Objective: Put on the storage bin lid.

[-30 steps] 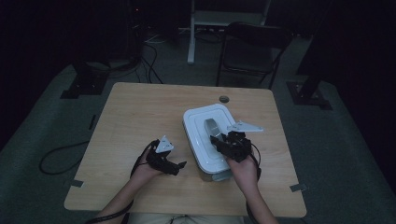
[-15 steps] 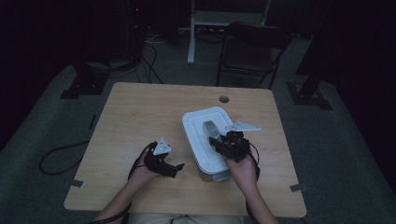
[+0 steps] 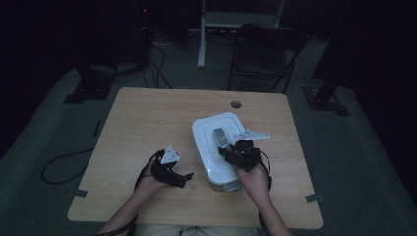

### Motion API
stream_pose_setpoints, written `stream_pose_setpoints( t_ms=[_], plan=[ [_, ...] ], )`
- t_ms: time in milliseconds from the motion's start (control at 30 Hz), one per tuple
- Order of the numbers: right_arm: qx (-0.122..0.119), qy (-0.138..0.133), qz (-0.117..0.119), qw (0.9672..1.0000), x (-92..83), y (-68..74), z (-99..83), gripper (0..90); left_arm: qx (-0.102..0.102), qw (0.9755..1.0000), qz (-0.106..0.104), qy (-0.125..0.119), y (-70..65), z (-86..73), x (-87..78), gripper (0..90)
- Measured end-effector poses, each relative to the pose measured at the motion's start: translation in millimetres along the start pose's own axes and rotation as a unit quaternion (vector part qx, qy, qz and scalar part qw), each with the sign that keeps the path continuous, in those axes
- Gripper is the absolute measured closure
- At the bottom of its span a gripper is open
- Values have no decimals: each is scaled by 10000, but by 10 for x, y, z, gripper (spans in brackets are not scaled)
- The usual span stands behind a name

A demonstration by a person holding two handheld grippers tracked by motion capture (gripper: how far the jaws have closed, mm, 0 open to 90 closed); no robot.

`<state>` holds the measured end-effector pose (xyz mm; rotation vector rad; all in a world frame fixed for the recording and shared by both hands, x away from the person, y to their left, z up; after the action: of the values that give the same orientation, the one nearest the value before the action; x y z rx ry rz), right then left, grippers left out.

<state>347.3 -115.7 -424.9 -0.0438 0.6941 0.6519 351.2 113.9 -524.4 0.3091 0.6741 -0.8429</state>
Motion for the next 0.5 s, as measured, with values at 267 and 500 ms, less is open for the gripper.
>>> stream_pose_setpoints(
  t_ms=[267, 500],
  plan=[
    [194, -50, 168, 9997, -68, -56, 19, 661, -17, 10000, -13, 12, 8, 9, 22, 17],
    [48, 48, 54, 10000, -72, -32, 44, 666, -6, 10000, -12, -13, -1, 26, 12, 17]
  ],
)
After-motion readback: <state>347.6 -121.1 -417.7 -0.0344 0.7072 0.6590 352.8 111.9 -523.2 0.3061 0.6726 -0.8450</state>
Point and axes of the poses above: each handheld gripper's, and its own axes: x roughly forward along the jaws, z roughly out of its top, y roughly to its left, the point moved 4 cm from there along x, roughly forward along the jaws, and after that the axes turned 2 degrees about y, right-handed, at the moved point
